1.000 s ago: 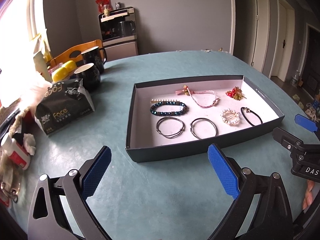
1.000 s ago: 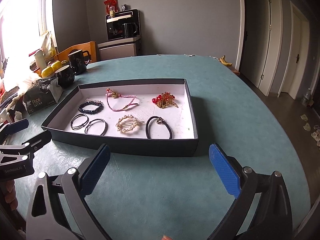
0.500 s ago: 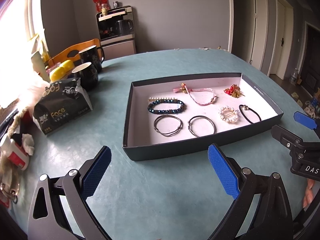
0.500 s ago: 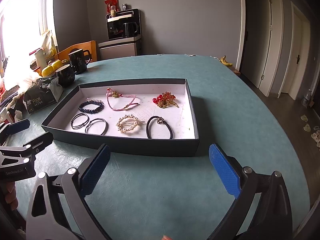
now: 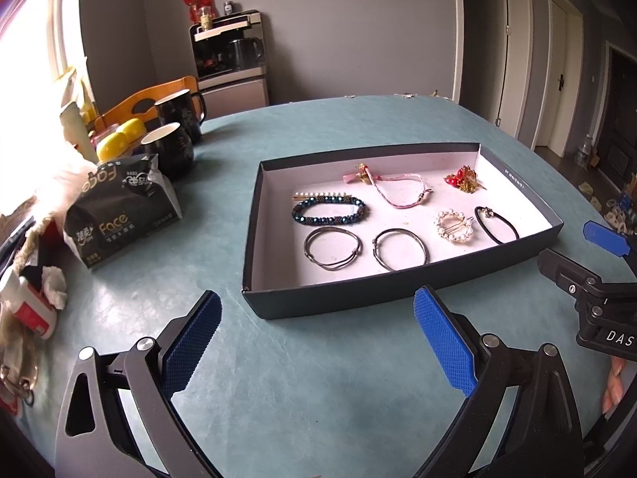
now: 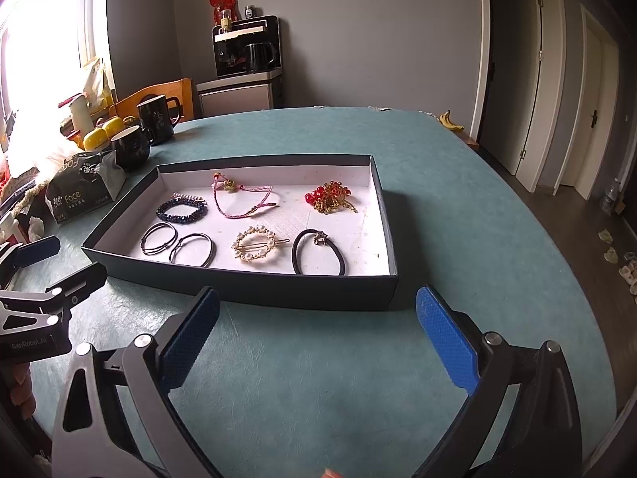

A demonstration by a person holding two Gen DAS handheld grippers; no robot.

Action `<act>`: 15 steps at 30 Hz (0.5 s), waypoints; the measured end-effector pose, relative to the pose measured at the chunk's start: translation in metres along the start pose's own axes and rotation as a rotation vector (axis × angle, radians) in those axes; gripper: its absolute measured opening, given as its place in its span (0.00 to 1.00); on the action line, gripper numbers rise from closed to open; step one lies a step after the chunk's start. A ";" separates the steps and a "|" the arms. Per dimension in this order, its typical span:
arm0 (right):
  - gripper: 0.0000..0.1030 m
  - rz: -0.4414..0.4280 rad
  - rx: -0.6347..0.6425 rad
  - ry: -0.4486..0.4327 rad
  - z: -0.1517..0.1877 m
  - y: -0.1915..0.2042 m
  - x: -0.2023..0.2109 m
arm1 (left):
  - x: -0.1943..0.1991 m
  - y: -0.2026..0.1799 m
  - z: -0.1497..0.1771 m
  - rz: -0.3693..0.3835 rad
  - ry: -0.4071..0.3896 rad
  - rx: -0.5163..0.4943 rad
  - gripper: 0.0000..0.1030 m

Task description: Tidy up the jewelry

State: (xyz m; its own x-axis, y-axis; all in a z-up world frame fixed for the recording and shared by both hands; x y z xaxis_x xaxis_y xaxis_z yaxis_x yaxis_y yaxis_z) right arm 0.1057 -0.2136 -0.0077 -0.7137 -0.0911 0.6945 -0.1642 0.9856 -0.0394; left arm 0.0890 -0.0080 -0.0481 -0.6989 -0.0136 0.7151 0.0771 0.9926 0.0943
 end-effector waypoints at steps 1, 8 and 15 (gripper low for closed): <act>0.95 -0.002 0.000 0.001 0.000 0.000 0.000 | 0.000 0.000 0.000 0.001 0.000 0.000 0.96; 0.95 -0.001 -0.001 0.003 0.001 0.000 -0.001 | -0.001 0.000 0.001 0.001 0.004 -0.004 0.96; 0.95 -0.001 0.001 0.010 0.002 0.000 -0.002 | -0.001 -0.001 0.001 0.003 0.006 -0.007 0.96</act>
State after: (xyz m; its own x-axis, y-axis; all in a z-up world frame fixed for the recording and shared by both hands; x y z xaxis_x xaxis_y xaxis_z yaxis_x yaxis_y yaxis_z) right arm 0.1060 -0.2138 -0.0108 -0.7069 -0.0907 0.7015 -0.1655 0.9854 -0.0394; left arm 0.0893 -0.0092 -0.0497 -0.6942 -0.0115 0.7197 0.0843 0.9917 0.0972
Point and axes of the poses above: each gripper's, at about its wrist camera, not at the fingertips, and x roughly against the way its jaws point, y to its left, z to its underside, the point moved 9 cm from there along -x, roughly the way its jaws point, and after that the axes turned 3 degrees about y, right-handed, at the moved point
